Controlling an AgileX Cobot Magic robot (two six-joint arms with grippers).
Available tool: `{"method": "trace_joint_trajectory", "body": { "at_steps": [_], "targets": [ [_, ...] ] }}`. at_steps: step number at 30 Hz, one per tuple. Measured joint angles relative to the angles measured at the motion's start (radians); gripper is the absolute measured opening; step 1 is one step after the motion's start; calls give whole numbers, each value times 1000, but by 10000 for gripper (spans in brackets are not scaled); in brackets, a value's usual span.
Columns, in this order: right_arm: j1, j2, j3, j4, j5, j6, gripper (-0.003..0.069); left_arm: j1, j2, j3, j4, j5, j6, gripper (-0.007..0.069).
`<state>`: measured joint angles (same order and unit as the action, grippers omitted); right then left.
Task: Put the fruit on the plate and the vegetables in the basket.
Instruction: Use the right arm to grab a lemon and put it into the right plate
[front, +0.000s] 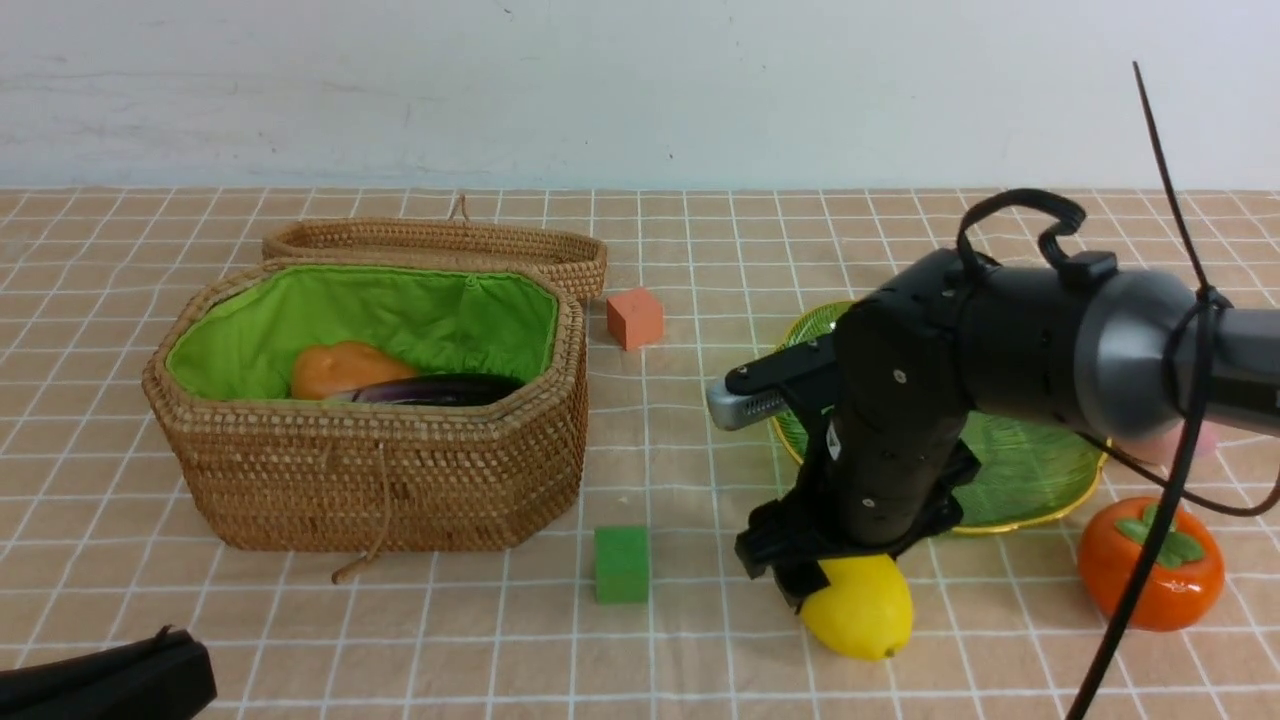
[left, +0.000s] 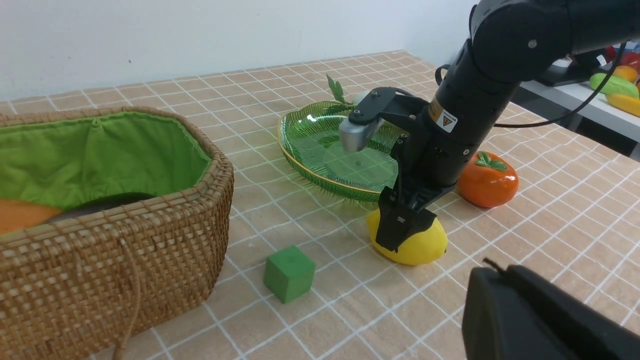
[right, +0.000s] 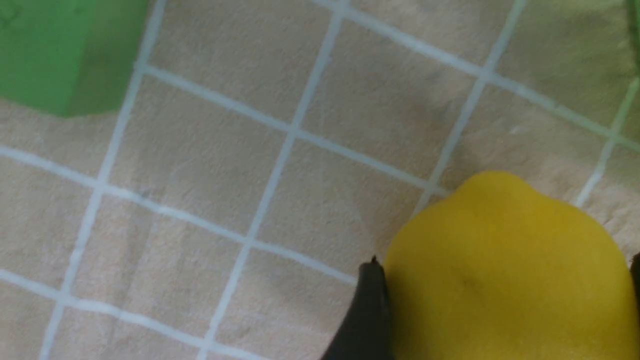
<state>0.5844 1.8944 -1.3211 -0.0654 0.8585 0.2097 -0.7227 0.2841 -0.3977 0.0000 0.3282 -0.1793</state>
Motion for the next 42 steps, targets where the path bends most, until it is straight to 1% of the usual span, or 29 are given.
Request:
{"method": "trace_joint_trajectory", "body": {
  "at_steps": [2, 6, 10, 13, 16, 20, 24, 26, 29, 32, 34, 35, 37, 40, 41, 42],
  "targets": [
    [2, 0, 0, 5, 0, 0, 608, 0, 0, 0, 0, 0, 0, -13],
    [4, 27, 0, 27, 16, 3, 638, 0, 0, 0, 0, -4, 0, -13],
    [7, 69, 2, 44, 28, 1, 640, 0, 0, 0, 0, -6, 0, -13],
    [9, 79, 1, 50, 27, -24, 627, 0, 0, 1, 0, -8, 0, -13],
    [11, 80, 0, 52, 26, -40, 575, 0, 0, 1, 33, -20, 0, -13],
    [12, 61, 1, 50, 61, -46, 573, 0, 0, 1, 59, -24, -1, -13],
    [9, -1, -3, 22, 107, -45, 573, 0, 0, 1, 50, -30, -3, -13],
    [-27, -80, -27, -3, 114, -19, 573, 0, 2, 1, 38, -48, -3, -13],
    [-127, -127, -61, -9, 66, 24, 573, 0, 19, 1, 23, -72, -3, -13],
    [-260, -106, -71, 40, -57, 37, 573, -1, 31, 1, -17, -82, -3, -13],
    [-318, -68, -71, 88, -133, 32, 573, -1, 32, 1, -31, -87, -3, -13],
    [-318, -68, -71, 88, -133, 30, 573, -1, 32, 1, -32, -89, -3, -13],
    [-353, -11, -82, 138, -197, 13, 573, -1, 32, 1, -37, -100, -2, -13],
    [-364, 32, -98, 143, -232, 5, 584, -1, 32, 1, -40, -102, -2, -13],
    [-365, 48, -104, 136, -235, 4, 625, -1, 32, 1, -41, -101, -1, -13],
    [-365, 50, -105, 135, -233, 4, 636, -1, 32, 1, -41, -101, -1, -13]
  ]
}}
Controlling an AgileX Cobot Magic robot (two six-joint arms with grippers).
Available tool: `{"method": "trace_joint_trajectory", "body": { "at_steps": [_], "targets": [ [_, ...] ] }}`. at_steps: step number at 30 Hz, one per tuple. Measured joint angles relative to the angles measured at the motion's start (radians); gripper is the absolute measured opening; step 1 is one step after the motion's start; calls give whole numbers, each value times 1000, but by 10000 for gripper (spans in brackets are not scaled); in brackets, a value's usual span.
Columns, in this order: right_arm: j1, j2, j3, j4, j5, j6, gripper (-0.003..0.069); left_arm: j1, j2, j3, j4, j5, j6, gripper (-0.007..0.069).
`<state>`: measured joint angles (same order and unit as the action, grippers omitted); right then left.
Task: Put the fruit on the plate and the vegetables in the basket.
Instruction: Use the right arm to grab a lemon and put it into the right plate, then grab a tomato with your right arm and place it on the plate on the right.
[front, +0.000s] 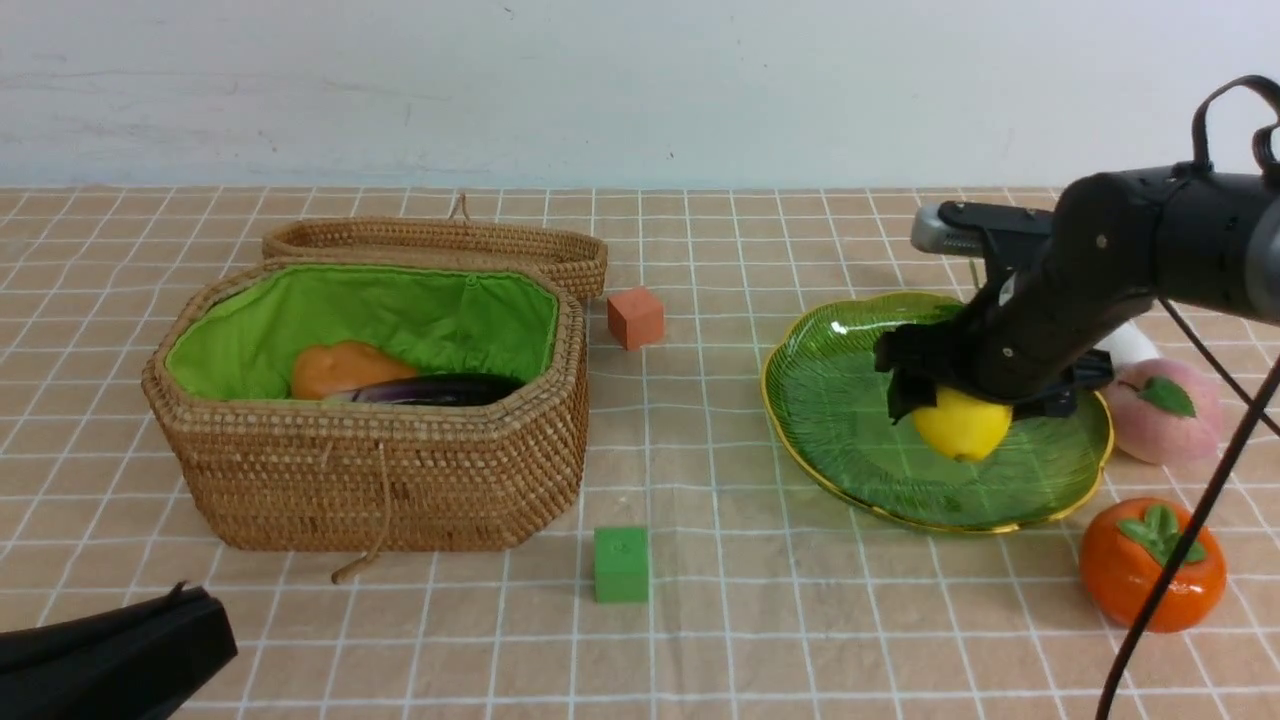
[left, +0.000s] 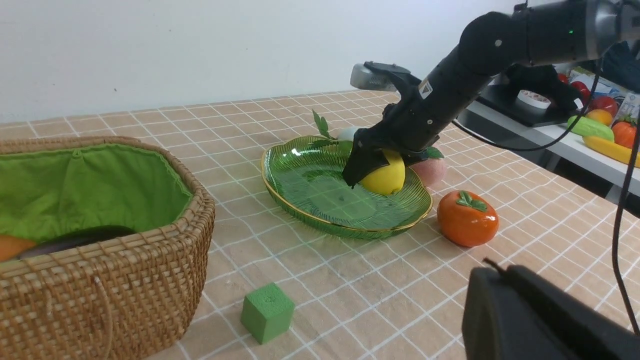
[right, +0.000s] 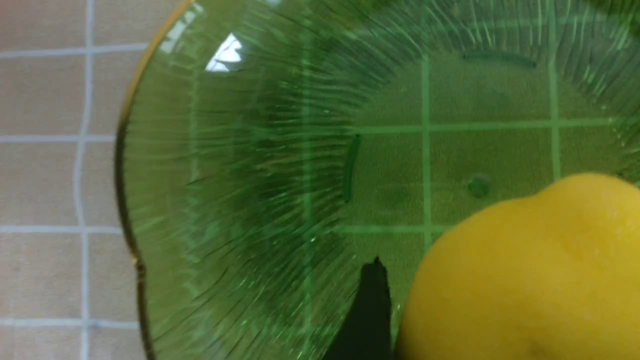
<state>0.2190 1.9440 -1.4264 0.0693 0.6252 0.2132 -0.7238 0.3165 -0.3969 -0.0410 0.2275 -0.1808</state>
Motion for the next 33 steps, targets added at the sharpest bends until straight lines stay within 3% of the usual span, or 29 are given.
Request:
{"method": "trace_joint_trajectory", "body": {
  "at_steps": [3, 9, 15, 18, 21, 23, 25, 30, 31, 33],
  "targets": [
    [0, 0, -26, -11, 48, -1, 678, 0, 0, 0, -2, 0, 1, -13],
    [0, -86, -106, -22, 221, -1, 646, 0, 0, 0, -3, 1, 1, -13],
    [-7, -306, -25, -160, 434, 25, 488, 0, 0, 0, -9, 3, 1, -13],
    [-68, -455, 171, -209, 432, 102, 411, 0, 0, 0, -10, 13, 1, -13],
    [-154, -532, 307, -182, 359, 118, 393, 0, 0, 0, -10, 26, 1, -13],
    [-247, -562, 394, -92, 272, 66, 400, 0, 0, 0, -10, 28, 1, -13],
    [-348, -548, 449, 88, 202, -70, 434, 0, 0, 0, -10, 28, 1, -13],
    [-484, -435, 465, 458, 143, -453, 573, 0, 0, 0, -10, 34, 1, -13],
    [-488, -430, 465, 469, 142, -467, 578, 0, 0, 0, -10, 34, 1, -13],
    [-513, -369, 465, 569, 120, -624, 624, 0, 0, 0, -10, 34, 1, -13]
  ]
}}
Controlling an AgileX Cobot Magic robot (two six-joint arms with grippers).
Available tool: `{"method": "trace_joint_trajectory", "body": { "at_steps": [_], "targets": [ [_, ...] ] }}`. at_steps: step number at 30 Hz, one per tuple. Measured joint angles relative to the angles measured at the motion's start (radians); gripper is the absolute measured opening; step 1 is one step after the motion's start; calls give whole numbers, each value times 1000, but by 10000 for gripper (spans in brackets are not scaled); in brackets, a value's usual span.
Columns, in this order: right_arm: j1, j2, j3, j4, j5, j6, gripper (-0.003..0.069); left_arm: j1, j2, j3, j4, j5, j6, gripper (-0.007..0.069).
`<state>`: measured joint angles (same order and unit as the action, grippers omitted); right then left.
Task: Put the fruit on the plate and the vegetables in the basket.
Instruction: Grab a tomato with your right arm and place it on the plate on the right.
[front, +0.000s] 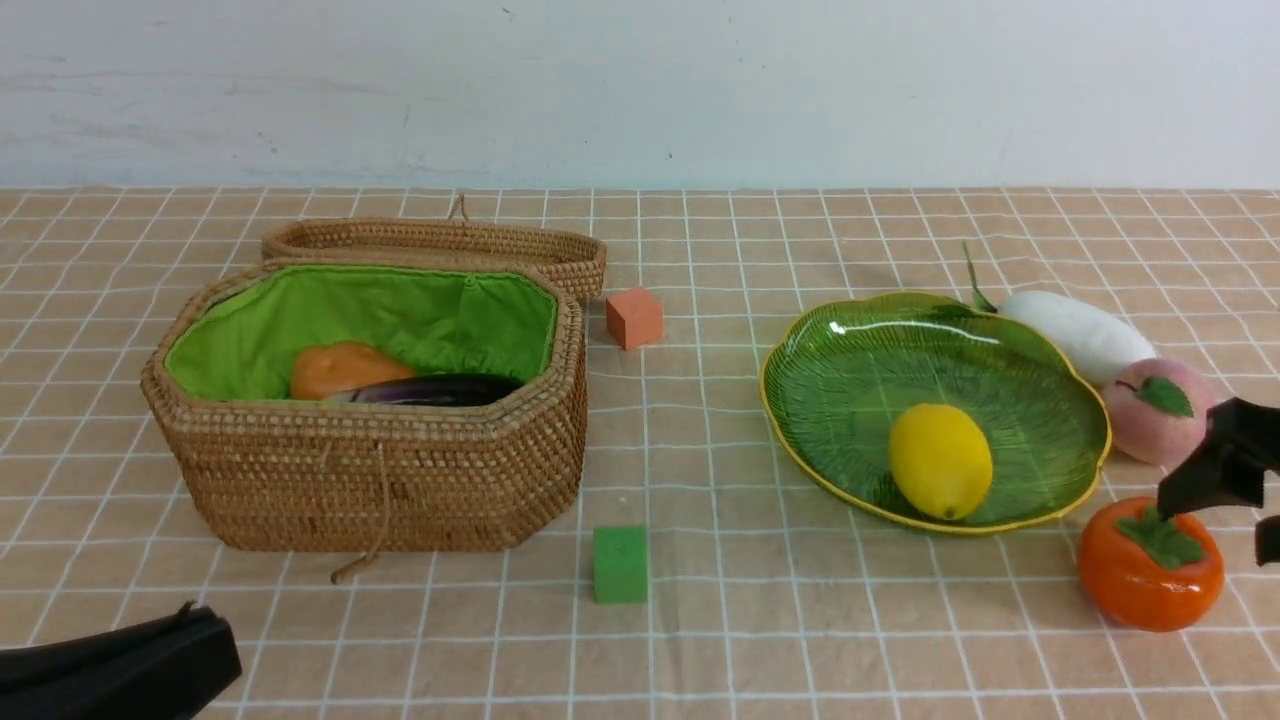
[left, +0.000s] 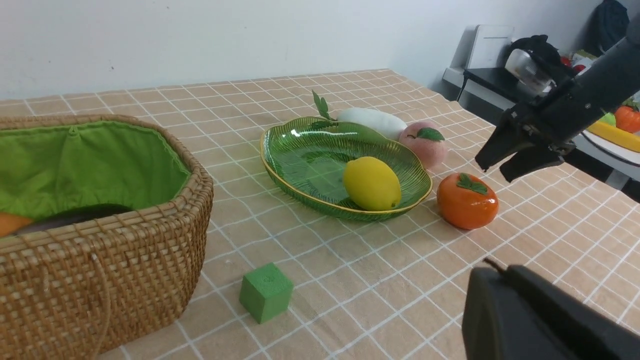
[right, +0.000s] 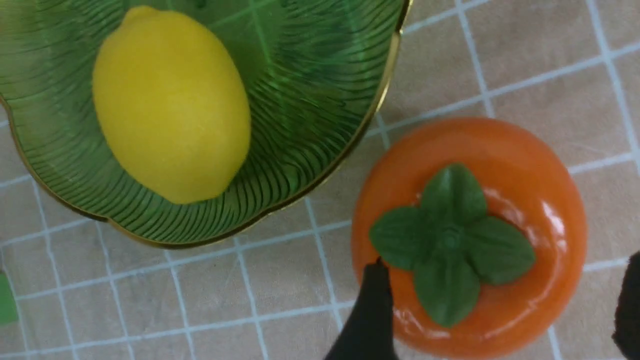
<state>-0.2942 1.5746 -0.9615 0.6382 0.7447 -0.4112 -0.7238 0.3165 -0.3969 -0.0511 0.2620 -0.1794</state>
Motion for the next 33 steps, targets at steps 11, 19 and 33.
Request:
{"method": "trace_joint_trajectory", "body": {
  "at_steps": [11, 19, 33],
  "targets": [
    [1, 142, -1, 99, -51, -256, 633, 0, 0, 0, 0, 1, 0, -13],
    [65, 143, -1, 59, 1, -265, 612, 0, 0, 0, 0, 1, 0, -13],
    [75, 94, -53, -20, 236, -93, 508, 0, 0, 0, 0, 1, 0, -10]
  ]
}}
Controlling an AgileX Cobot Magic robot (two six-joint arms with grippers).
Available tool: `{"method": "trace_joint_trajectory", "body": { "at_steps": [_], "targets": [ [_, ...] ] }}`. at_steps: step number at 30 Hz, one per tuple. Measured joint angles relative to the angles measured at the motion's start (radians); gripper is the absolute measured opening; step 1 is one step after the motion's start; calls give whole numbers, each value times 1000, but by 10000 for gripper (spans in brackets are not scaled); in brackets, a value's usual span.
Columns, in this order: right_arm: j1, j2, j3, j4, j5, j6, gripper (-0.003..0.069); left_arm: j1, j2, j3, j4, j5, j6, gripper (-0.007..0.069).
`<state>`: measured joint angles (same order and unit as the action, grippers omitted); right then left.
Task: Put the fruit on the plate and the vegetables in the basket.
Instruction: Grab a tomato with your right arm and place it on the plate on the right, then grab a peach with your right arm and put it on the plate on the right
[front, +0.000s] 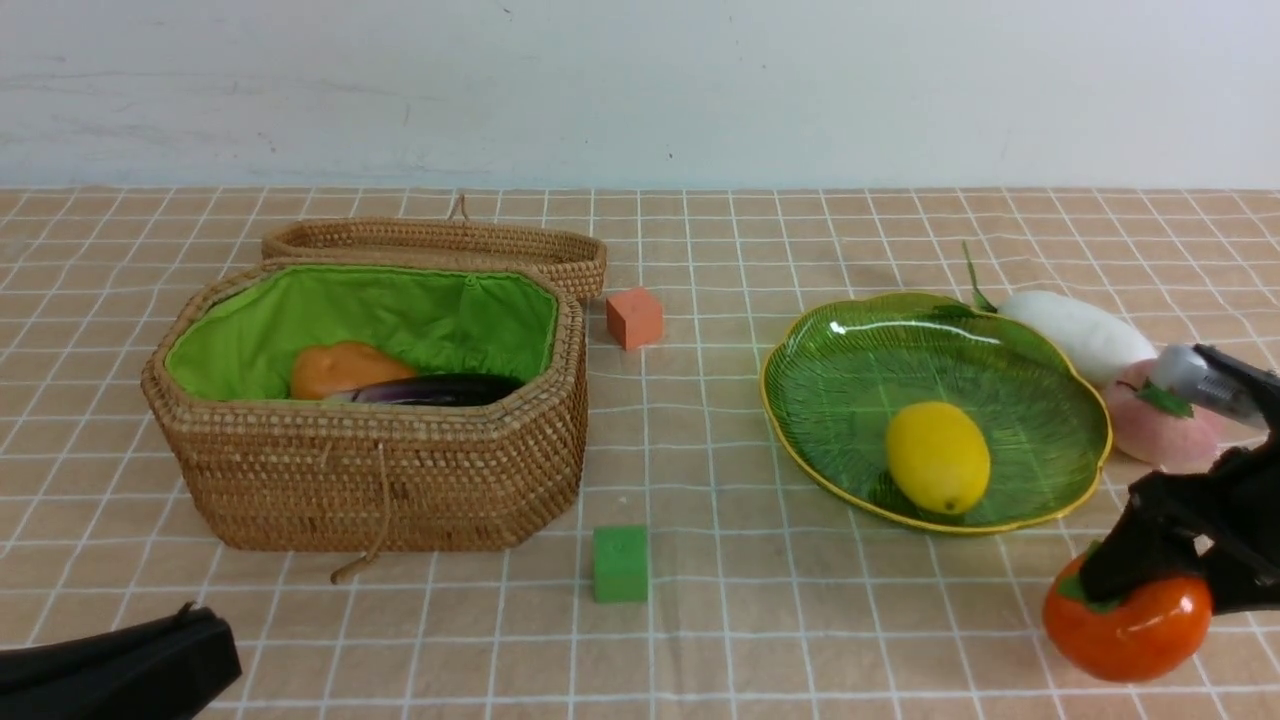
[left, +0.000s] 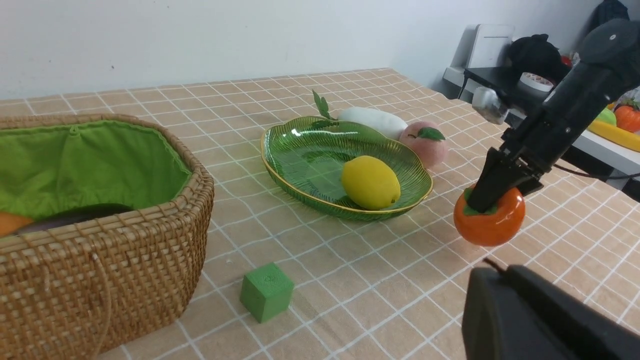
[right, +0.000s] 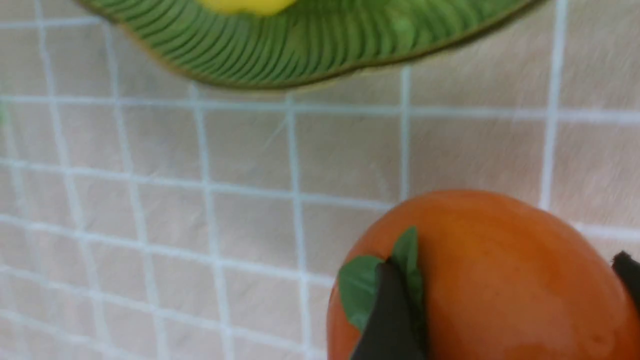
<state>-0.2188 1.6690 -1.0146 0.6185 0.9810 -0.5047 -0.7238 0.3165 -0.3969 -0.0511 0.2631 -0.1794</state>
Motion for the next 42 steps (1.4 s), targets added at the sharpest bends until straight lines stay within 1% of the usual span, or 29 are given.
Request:
{"method": "trace_joint_trajectory", "body": {
  "at_steps": [1, 2, 3, 4, 7, 9, 10, 11, 14, 16, 17, 20, 22, 25, 27, 28, 30, 31, 32, 33, 34, 35, 36, 38, 40, 41, 42],
  "targets": [
    [5, -40, -26, -8, 41, 76, 508, 0, 0, 0, 0, -1, 0, -10],
    [6, -46, -29, -8, 44, 84, 508, 0, 0, 0, 0, -1, 0, -10],
    [24, -87, -65, -16, 34, 134, 508, 0, 0, 0, 0, -8, 0, -10],
    [31, -95, -69, -18, 25, 137, 508, 0, 0, 0, 0, -10, 0, -10],
    [90, -114, -133, -27, -134, 147, 508, 0, 2, 0, 0, -64, 0, -10],
    [128, -76, -157, -31, -279, 148, 508, 0, 2, 0, 0, -92, 0, -10],
    [133, -65, -162, -33, -290, 148, 508, 0, 2, 0, 0, -92, 0, -10],
    [145, -34, -175, -34, -356, 143, 508, 0, 2, 0, 0, -97, 0, -10],
    [171, 90, -218, -35, -467, 98, 508, 0, 3, 0, 0, -98, 0, -8],
    [174, 136, -238, -35, -481, 81, 508, 0, 3, 0, 0, -98, 0, -8],
    [177, 172, -256, -35, -484, 72, 531, 0, 3, 0, 0, -98, 0, -8],
    [178, 206, -284, -36, -467, 69, 637, 0, 3, 0, 0, -98, 0, -8],
    [178, 198, -299, -55, -438, 69, 672, 0, 3, 0, 0, -98, 0, -8],
    [178, 165, -316, -100, -394, 69, 678, 0, 3, 0, 0, -98, 0, -8],
    [178, 111, -338, -185, -341, 66, 664, 0, 3, 0, 0, -98, 0, -7],
    [179, 74, -346, -265, -315, 66, 647, 0, 3, 0, 0, -98, 0, -7],
    [175, 40, -351, -363, -296, 79, 629, 0, 3, 0, 0, -98, 0, -7],
    [163, 25, -356, -426, -284, 126, 617, 0, 3, 0, 0, -98, 0, -7],
    [158, 24, -356, -443, -283, 134, 615, 0, 3, 0, 1, -98, 0, -7],
    [128, 26, -357, -486, -283, 209, 607, 0, 3, 0, 1, -97, 0, -7],
    [124, 27, -357, -488, -283, 219, 605, 0, 3, 0, 1, -97, 0, -7],
    [94, 43, -357, -501, -283, 272, 601, 0, 3, 0, 3, -97, 0, -7],
    [74, 59, -357, -501, -284, 298, 601, 0, 3, 0, 3, -96, 0, -7],
    [45, 90, -357, -488, -294, 328, 600, 0, 3, 0, 8, -94, 0, -7],
    [24, 128, -358, -432, -319, 337, 600, 0, 5, 0, 19, -94, 0, -7],
    [22, 132, -359, -425, -322, 338, 600, 0, 5, 0, 21, -94, 0, -7],
    [15, 157, -366, -373, -337, 340, 600, 0, 7, 0, 27, -94, 0, -7]
  ]
}}
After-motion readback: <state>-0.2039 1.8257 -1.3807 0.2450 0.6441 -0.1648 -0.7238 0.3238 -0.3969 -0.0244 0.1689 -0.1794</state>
